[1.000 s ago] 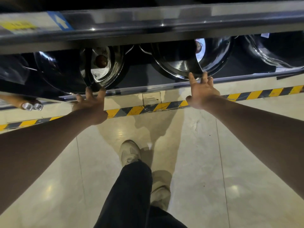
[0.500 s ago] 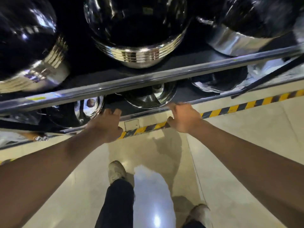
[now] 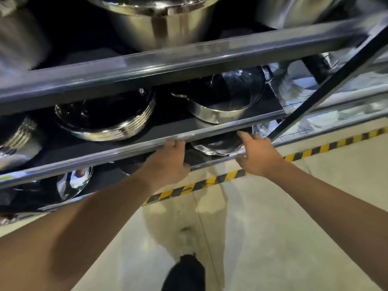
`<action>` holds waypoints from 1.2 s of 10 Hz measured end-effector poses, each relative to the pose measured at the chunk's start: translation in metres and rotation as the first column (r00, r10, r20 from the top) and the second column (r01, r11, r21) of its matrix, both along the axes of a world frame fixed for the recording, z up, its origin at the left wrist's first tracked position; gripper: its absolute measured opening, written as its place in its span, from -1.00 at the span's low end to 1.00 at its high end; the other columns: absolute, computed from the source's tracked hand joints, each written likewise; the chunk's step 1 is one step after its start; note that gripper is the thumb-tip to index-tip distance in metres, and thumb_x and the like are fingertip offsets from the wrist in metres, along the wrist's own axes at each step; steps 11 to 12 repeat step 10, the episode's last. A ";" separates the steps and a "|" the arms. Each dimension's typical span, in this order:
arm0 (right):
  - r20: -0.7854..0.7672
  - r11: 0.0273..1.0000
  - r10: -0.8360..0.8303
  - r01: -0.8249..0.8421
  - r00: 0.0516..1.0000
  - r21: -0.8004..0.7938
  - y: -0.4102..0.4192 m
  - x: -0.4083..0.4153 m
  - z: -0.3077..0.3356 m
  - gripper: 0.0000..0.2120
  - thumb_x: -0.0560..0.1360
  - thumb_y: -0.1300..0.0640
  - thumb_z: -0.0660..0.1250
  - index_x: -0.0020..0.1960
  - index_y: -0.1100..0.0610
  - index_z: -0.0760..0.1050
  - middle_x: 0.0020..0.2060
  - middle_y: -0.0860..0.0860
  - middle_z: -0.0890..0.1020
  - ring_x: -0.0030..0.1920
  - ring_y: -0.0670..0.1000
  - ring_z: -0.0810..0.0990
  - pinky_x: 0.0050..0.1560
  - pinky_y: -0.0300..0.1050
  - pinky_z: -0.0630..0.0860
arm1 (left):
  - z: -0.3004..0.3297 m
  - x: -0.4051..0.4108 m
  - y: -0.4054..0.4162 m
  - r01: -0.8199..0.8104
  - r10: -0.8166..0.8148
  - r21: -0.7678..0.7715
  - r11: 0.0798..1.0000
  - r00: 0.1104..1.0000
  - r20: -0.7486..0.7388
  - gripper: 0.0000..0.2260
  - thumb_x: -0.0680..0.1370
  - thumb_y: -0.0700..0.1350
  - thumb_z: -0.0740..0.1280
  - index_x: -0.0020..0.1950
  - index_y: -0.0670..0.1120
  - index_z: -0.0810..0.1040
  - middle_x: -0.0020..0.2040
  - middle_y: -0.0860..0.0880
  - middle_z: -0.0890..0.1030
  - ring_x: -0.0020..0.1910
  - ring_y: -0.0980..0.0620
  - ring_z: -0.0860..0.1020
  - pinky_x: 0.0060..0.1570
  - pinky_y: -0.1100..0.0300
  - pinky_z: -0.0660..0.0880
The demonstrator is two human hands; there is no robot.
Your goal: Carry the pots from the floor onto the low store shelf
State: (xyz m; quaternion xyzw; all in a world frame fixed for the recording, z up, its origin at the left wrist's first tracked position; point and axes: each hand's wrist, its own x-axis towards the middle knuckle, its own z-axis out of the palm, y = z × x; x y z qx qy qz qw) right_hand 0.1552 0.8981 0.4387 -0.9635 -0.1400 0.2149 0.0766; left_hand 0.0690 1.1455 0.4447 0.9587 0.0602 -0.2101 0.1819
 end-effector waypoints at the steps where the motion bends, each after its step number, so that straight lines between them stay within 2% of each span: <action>1: 0.015 0.997 -0.065 0.066 0.998 -0.049 -0.011 0.059 -0.012 -0.16 0.52 -0.07 0.28 0.61 0.02 -0.15 0.48 0.27 0.22 0.42 0.39 0.22 0.39 0.20 0.25 | -0.016 0.066 -0.025 0.018 -0.020 0.018 1.000 0.997 0.068 -0.32 0.52 0.02 0.32 0.56 0.02 0.07 0.57 -0.14 0.10 0.43 -0.28 0.31 0.30 -0.20 0.41; 2: 0.012 0.995 -0.069 0.070 0.998 -0.064 -0.007 0.105 -0.027 -0.05 0.52 -0.09 0.32 0.60 -0.05 -0.32 0.59 0.21 -0.09 0.49 0.42 0.09 0.42 0.25 0.21 | -0.039 0.122 -0.030 0.055 -0.072 0.118 0.991 0.987 0.144 -0.21 0.49 0.04 0.35 0.59 0.09 -0.05 0.58 -0.12 0.06 0.45 -0.29 0.25 0.30 -0.20 0.37; 3: -0.072 0.994 -0.105 0.103 0.992 -0.028 -0.001 0.124 -0.044 -0.03 0.49 -0.01 0.33 0.58 -0.11 -0.35 0.59 0.13 -0.29 0.53 0.34 -0.04 0.41 0.25 0.25 | -0.065 0.149 -0.026 0.088 -0.117 0.245 0.966 0.988 0.105 -0.13 0.47 0.08 0.40 0.57 0.14 -0.15 0.60 -0.17 0.06 0.44 -0.37 0.28 0.30 -0.25 0.37; 4: -0.043 0.996 -0.092 0.091 0.995 -0.011 -0.004 0.123 -0.055 -0.01 0.46 0.05 0.34 0.58 -0.12 -0.33 0.57 0.12 -0.34 0.54 0.32 -0.07 0.35 0.20 0.31 | -0.083 0.149 -0.026 0.118 -0.154 0.272 0.955 0.981 0.115 -0.06 0.45 0.08 0.42 0.54 0.15 -0.25 0.61 -0.17 -0.01 0.45 -0.41 0.25 0.28 -0.29 0.38; 5: -0.023 0.998 -0.064 0.063 0.998 -0.018 -0.010 0.127 -0.058 0.02 0.44 0.05 0.37 0.57 -0.13 -0.34 0.57 0.13 -0.34 0.53 0.33 -0.05 0.33 0.20 0.35 | -0.087 0.147 -0.028 0.108 -0.150 0.250 0.962 0.977 0.154 -0.06 0.44 0.07 0.42 0.54 0.16 -0.25 0.60 -0.16 -0.01 0.42 -0.40 0.29 0.24 -0.27 0.43; 6: -0.031 0.997 -0.038 0.035 0.999 -0.071 -0.013 0.134 -0.052 0.03 0.44 0.03 0.37 0.57 -0.10 -0.36 0.57 0.15 -0.33 0.53 0.34 -0.04 0.33 0.20 0.33 | -0.080 0.148 -0.031 0.115 -0.154 0.244 0.963 0.977 0.146 -0.05 0.46 0.06 0.41 0.56 0.17 -0.25 0.62 -0.13 -0.13 0.43 -0.38 0.28 0.25 -0.24 0.42; 7: -0.063 0.996 -0.023 0.017 0.998 -0.087 -0.014 0.138 -0.045 0.01 0.45 0.03 0.36 0.57 -0.11 -0.36 0.57 0.14 -0.34 0.51 0.34 0.00 0.28 0.22 0.38 | -0.069 0.146 -0.028 0.147 -0.178 0.237 0.960 0.977 0.116 -0.05 0.49 0.02 0.40 0.58 0.18 -0.27 0.63 -0.11 -0.23 0.45 -0.35 0.26 0.26 -0.19 0.42; 8: -0.125 0.995 -0.060 0.048 0.990 -0.092 -0.015 0.133 -0.034 -0.05 0.48 0.05 0.30 0.58 -0.12 -0.34 0.58 0.05 -0.33 0.54 0.31 -0.06 0.30 0.24 0.33 | -0.051 0.139 -0.026 0.164 -0.181 0.240 0.957 0.982 0.050 -0.09 0.52 0.00 0.38 0.60 0.16 -0.25 0.63 -0.10 -0.22 0.47 -0.33 0.23 0.26 -0.17 0.42; 9: -0.111 0.992 -0.086 0.074 0.990 -0.105 -0.018 0.111 -0.022 -0.15 0.50 0.03 0.26 0.61 -0.07 -0.21 0.61 0.06 -0.18 0.55 0.31 -0.04 0.36 0.27 0.28 | -0.026 0.116 -0.028 0.114 -0.123 0.208 0.971 0.992 0.030 -0.21 0.54 -0.01 0.35 0.61 0.07 -0.08 0.61 -0.18 -0.03 0.44 -0.30 0.27 0.25 -0.17 0.44; 10: -0.016 0.997 0.034 -0.035 0.999 -0.061 -0.025 0.080 -0.010 -0.37 0.50 0.03 0.19 0.53 0.06 0.12 0.52 0.17 0.19 0.47 0.36 0.16 0.38 0.28 0.31 | -0.002 0.085 -0.029 0.106 -0.126 0.224 0.969 0.989 0.080 -0.37 0.53 -0.01 0.34 0.53 -0.02 0.13 0.49 -0.21 0.20 0.31 -0.28 0.39 0.16 -0.15 0.47; 12: -0.016 0.997 0.034 -0.035 0.999 -0.061 -0.025 0.080 -0.010 -0.37 0.50 0.03 0.19 0.53 0.06 0.12 0.52 0.17 0.19 0.47 0.36 0.16 0.38 0.28 0.31 | -0.002 0.085 -0.029 0.106 -0.126 0.224 0.969 0.989 0.080 -0.37 0.53 -0.01 0.34 0.53 -0.02 0.13 0.49 -0.21 0.20 0.31 -0.28 0.39 0.16 -0.15 0.47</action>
